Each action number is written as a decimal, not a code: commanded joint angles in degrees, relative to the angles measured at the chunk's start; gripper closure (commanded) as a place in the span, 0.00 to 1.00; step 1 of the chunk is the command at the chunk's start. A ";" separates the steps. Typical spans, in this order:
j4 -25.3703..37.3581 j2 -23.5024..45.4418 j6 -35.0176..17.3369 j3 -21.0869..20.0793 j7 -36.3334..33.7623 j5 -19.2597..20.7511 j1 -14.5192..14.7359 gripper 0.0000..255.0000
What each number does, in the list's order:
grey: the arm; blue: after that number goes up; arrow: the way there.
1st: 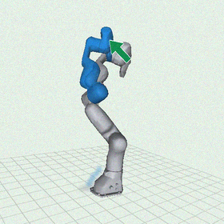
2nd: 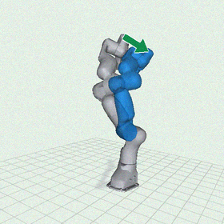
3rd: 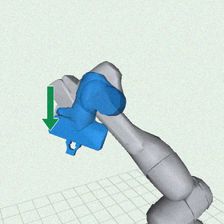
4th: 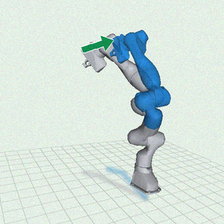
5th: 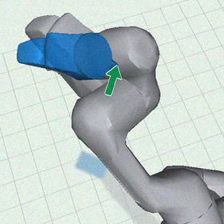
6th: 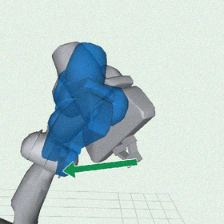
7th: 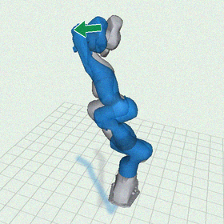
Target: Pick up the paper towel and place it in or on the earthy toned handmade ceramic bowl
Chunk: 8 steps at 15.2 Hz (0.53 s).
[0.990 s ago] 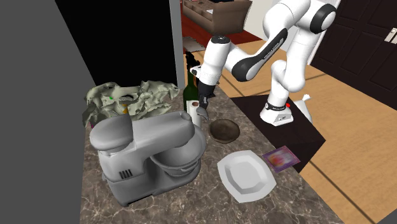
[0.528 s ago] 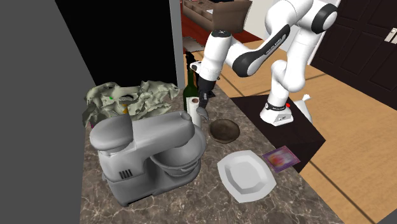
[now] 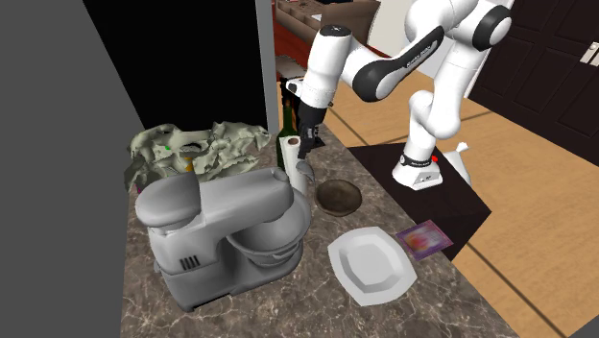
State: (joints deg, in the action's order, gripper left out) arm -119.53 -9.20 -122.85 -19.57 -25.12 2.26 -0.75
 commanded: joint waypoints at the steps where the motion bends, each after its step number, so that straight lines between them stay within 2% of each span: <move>1: 1.22 -0.33 1.53 0.10 0.25 -0.17 -0.01 1.00; 8: 6.07 -0.87 6.88 0.30 0.79 -0.50 -0.05 1.00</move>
State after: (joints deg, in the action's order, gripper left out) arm -113.96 -9.80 -116.75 -19.27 -24.35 1.87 -0.84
